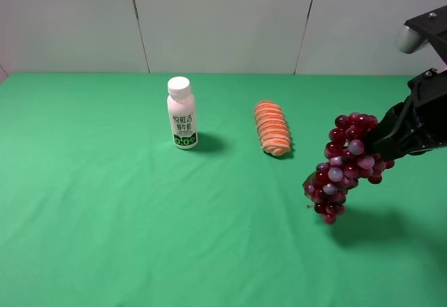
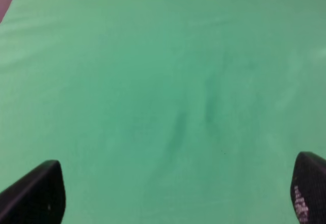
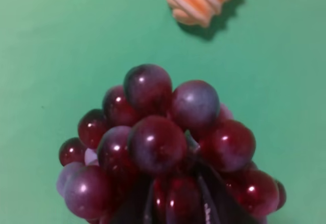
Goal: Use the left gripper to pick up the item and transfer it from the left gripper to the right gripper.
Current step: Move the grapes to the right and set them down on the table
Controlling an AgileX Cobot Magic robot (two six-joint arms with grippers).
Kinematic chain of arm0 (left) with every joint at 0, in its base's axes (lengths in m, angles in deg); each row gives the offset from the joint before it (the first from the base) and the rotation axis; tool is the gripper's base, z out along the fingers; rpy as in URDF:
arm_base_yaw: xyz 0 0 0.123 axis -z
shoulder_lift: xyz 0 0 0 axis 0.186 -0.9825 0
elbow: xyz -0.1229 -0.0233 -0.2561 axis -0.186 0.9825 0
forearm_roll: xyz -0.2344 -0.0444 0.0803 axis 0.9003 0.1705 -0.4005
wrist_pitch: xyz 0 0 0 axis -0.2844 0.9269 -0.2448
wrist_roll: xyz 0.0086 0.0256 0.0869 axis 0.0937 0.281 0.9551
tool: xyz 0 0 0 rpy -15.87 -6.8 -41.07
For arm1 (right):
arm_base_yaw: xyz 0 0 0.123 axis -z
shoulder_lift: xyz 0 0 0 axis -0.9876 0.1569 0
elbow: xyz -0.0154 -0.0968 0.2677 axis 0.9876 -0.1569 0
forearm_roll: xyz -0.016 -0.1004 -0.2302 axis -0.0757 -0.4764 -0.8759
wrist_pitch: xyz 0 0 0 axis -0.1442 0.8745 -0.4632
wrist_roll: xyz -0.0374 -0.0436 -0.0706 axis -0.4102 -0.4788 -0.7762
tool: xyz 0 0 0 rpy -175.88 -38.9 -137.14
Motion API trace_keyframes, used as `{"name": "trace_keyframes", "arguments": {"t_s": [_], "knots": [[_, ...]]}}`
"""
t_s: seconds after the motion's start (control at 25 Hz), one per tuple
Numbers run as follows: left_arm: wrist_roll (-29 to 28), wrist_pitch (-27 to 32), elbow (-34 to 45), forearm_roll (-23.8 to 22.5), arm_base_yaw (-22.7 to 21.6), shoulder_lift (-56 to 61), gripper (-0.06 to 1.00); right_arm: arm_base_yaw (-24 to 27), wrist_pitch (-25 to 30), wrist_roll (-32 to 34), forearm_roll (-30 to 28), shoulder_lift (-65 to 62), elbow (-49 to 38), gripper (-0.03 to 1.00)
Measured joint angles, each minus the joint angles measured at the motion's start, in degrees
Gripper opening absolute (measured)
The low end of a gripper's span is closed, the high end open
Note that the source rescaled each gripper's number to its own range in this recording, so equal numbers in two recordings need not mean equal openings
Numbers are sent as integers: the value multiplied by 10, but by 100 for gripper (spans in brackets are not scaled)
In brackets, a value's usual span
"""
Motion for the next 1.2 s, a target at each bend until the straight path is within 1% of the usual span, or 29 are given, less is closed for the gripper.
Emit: {"name": "trace_keyframes", "arguments": {"t_s": [0.2,0.4,0.6,0.88,1.2], "knots": [[0,0,0,0,0,0,81,0,1,35,-35,5,0,0],[0,0,0,0,0,0,81,0,11,49,-52,60,0,0],[0,0,0,0,0,0,81,0,8,49,-56,122,0,0],[0,0,0,0,0,0,81,0,-11,51,-71,204,0,0],[0,0,0,0,0,0,81,0,-24,51,-80,266,0,0]]}}
